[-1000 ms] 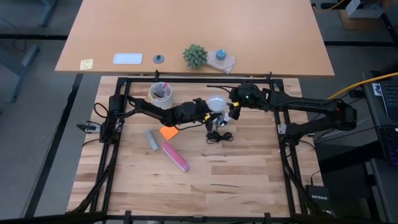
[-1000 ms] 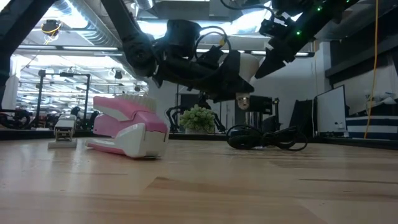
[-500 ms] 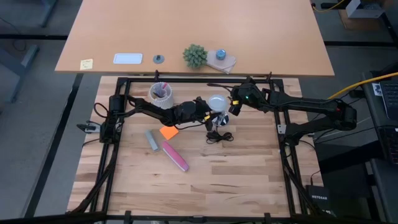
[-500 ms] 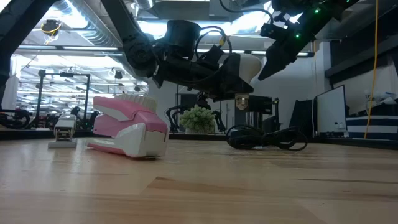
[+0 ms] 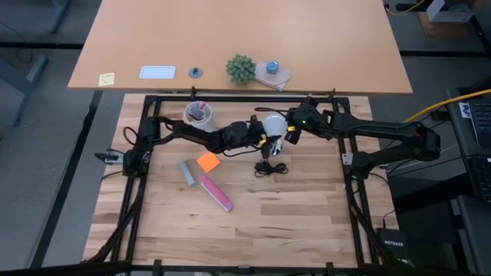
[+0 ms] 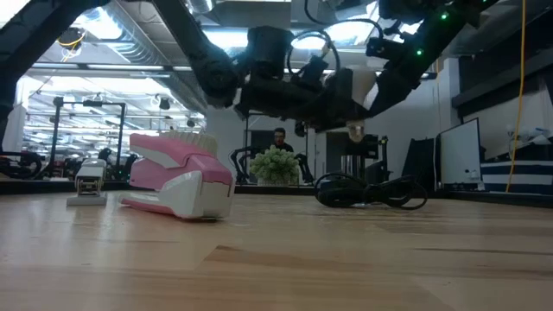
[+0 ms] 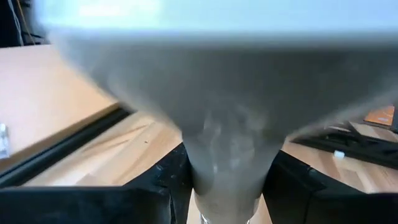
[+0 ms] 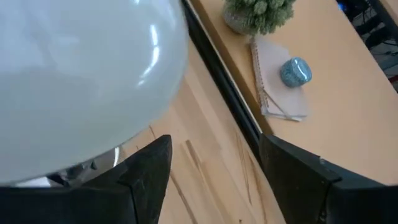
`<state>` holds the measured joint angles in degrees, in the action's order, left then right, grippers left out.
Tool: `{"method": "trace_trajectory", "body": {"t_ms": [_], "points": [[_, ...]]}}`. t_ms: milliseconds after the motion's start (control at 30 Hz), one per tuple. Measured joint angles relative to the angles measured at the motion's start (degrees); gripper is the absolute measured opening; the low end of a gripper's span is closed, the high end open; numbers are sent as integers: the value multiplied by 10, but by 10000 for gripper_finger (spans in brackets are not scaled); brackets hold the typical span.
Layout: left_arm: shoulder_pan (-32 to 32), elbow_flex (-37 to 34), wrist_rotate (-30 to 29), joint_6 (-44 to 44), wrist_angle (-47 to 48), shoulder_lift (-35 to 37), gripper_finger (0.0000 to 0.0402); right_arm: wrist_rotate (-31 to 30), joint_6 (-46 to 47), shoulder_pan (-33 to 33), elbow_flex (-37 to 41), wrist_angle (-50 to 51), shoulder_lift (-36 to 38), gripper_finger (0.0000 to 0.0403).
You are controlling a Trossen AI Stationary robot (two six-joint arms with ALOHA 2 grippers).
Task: Screw lightbulb
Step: Insert the lightbulb into the lamp
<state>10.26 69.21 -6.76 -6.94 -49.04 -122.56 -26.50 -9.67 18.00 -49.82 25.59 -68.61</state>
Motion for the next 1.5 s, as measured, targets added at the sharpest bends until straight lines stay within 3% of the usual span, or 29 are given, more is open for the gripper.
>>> {"method": "trace_trajectory", "body": {"t_ms": [267,933,1200,1500], "points": [[-1,9,5,7,31,-16,148,8,0,0,0,36,2,248],[0,9,2,56,74,-14,148,142,1,0,0,47,2,248],[0,9,0,55,85,-14,151,134,0,0,0,45,2,248],[0,10,-5,55,102,-14,152,27,3,0,0,44,5,248]]}}
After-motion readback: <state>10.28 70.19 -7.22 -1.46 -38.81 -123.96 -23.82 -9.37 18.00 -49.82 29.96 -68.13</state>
